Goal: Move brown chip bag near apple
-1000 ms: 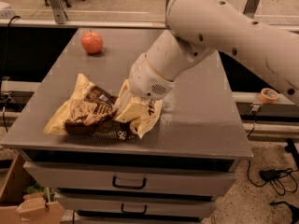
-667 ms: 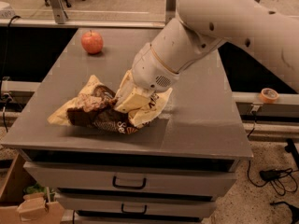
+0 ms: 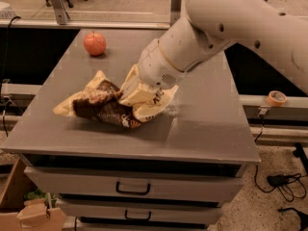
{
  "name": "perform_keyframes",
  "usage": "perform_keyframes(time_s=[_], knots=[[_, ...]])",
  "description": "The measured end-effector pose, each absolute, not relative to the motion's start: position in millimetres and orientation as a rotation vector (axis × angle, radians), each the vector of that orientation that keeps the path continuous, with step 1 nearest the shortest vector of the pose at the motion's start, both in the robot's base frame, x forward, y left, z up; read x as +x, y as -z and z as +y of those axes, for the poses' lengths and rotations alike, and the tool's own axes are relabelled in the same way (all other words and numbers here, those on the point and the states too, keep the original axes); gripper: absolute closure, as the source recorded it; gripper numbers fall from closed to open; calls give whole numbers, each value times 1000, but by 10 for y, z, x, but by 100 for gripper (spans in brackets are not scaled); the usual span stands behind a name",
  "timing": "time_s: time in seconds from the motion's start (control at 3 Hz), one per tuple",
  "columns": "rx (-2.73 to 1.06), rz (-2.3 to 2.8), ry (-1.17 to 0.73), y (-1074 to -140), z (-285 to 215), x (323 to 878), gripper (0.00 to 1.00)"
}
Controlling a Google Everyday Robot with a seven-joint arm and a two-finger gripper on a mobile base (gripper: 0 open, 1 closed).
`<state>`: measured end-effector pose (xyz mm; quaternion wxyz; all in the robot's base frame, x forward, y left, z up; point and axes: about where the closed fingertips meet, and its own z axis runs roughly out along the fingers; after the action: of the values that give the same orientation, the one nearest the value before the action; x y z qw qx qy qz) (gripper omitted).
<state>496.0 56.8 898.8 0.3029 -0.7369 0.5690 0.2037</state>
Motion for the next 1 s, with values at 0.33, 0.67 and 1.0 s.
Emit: perform_keyframes(time_s=[0.33, 0.67, 1.0], knots=[[-1895, 1476, -419, -9163, 442, 5420, 100], [-1836, 1446, -263, -9504, 243, 5984, 100], [-1812, 1425, -241, -9695, 225, 6030, 100]])
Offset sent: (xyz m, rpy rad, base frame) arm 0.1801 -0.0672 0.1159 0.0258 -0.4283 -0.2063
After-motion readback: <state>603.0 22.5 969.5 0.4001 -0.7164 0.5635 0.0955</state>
